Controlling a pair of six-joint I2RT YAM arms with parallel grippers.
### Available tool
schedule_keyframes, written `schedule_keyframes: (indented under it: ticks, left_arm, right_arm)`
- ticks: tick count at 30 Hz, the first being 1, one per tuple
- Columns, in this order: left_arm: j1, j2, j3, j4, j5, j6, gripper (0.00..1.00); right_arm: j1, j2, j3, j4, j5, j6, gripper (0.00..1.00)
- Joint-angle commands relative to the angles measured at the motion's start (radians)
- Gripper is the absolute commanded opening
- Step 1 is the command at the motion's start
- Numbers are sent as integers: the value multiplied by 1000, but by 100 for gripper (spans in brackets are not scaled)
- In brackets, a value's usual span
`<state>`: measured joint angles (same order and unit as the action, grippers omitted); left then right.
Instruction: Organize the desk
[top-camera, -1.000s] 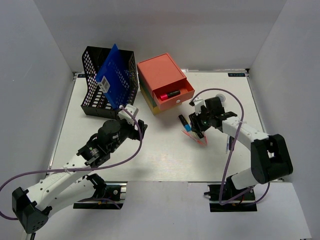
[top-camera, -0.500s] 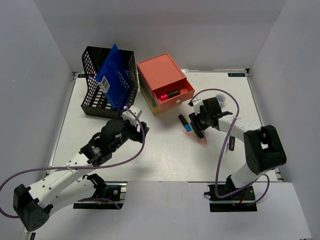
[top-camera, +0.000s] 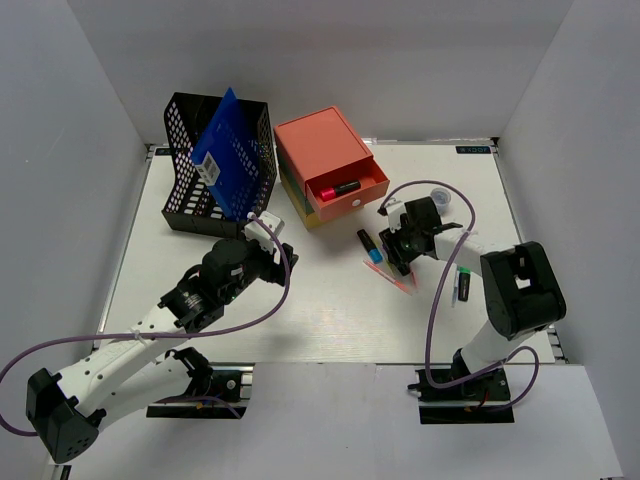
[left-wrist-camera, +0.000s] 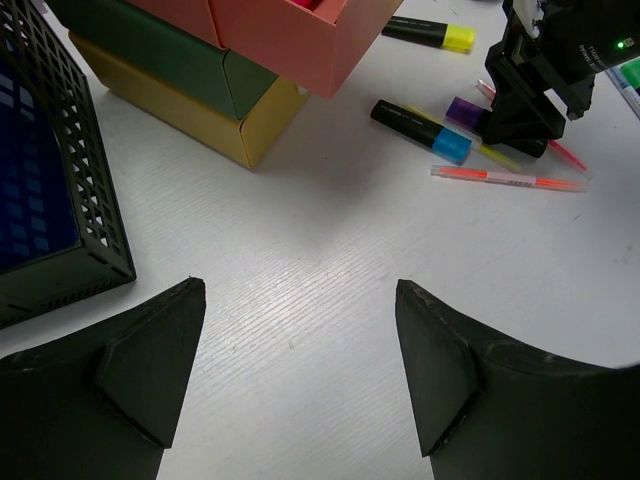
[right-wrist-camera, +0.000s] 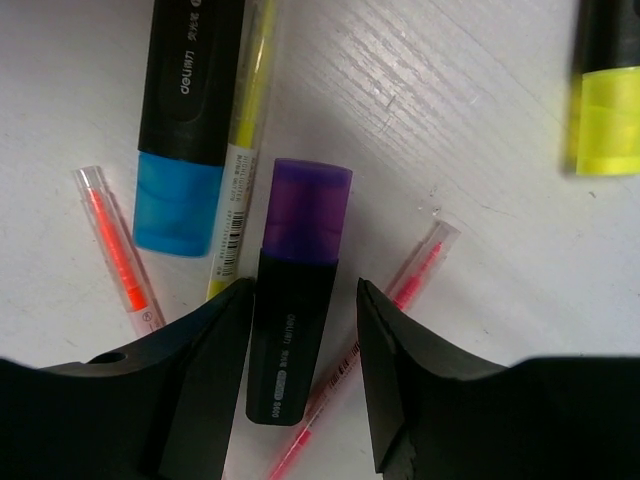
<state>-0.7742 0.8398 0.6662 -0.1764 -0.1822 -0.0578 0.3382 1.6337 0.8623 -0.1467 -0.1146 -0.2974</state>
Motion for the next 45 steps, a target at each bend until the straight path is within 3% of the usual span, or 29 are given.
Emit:
schedule_keyframes:
  ticks: [1, 9, 13, 18, 24, 28, 34, 45]
  left_arm:
    - [-4, -16, 13, -3, 9, 10, 86]
    - [-4, -13, 13, -5, 9, 13, 86]
    - [-4, -13, 13, -6, 4, 12, 86]
    - [-4, -13, 10, -3, 3, 15, 86]
    - [-4, -16, 9, -2, 9, 16, 86]
    - [-4, -19, 9, 0, 15, 19, 86]
    - [-4, -19, 6, 3, 18, 23, 86]
    - [-4, -13, 4, 0, -2, 29, 87]
  right_arm:
    - [-7, 18, 38, 30, 13, -17, 52]
    - [-8, 40, 32, 16, 23, -26, 47]
    - [-13, 26, 37, 1, 13, -25, 26]
    - [-27, -75, 83, -74, -40, -17, 12]
    - [-47, -296, 188, -197, -154, -32, 7]
    - [-45, -412, 222, -209, -217, -138, 5]
    - [-25, -474, 244, -91, -304, -443, 5]
    - [142, -201, 529, -116, -132, -940, 4]
